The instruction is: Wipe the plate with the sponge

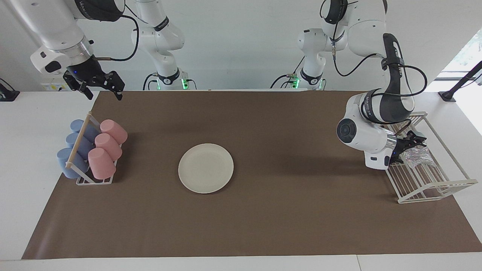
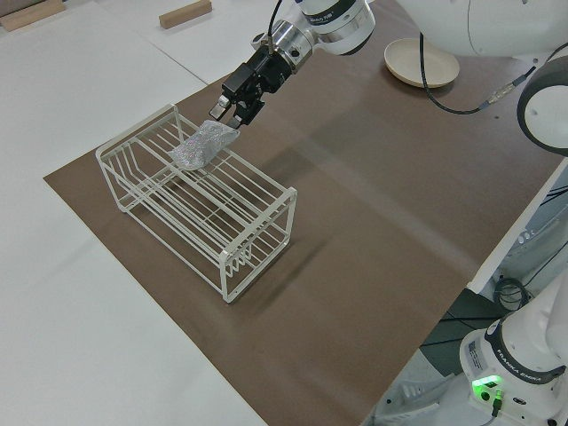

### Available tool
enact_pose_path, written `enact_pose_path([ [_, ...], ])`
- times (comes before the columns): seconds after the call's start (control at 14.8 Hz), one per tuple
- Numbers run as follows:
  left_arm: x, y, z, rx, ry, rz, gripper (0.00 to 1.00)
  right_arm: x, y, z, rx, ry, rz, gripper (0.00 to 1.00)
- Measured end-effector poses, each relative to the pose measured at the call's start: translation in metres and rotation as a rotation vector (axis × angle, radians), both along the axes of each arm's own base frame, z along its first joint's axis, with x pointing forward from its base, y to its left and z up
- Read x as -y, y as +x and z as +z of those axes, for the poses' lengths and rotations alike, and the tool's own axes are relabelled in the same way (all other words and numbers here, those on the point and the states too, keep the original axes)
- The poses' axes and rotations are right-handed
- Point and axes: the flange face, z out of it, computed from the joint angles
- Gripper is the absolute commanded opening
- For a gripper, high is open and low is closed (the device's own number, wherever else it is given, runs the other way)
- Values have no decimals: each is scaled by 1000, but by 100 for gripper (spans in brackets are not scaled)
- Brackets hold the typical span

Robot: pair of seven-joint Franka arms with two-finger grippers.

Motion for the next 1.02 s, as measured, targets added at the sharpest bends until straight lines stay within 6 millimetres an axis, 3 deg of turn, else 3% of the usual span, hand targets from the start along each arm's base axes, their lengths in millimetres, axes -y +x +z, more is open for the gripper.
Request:
enact_pose_path([
  [0.14, 5, 1, 13, 21, -93, 24, 100, 0, 0, 0, 0, 0, 0, 100],
  [0.27, 7, -4, 47, 7, -225, 26, 100, 0, 0, 0, 0, 0, 0, 100],
  [0.47, 1, -20, 96, -11, -409, 31, 100, 0, 0, 0, 1, 0, 0, 100],
  [1.02, 25, -69, 178, 4, -946, 96, 100, 0, 0, 0, 1, 0, 0, 100],
])
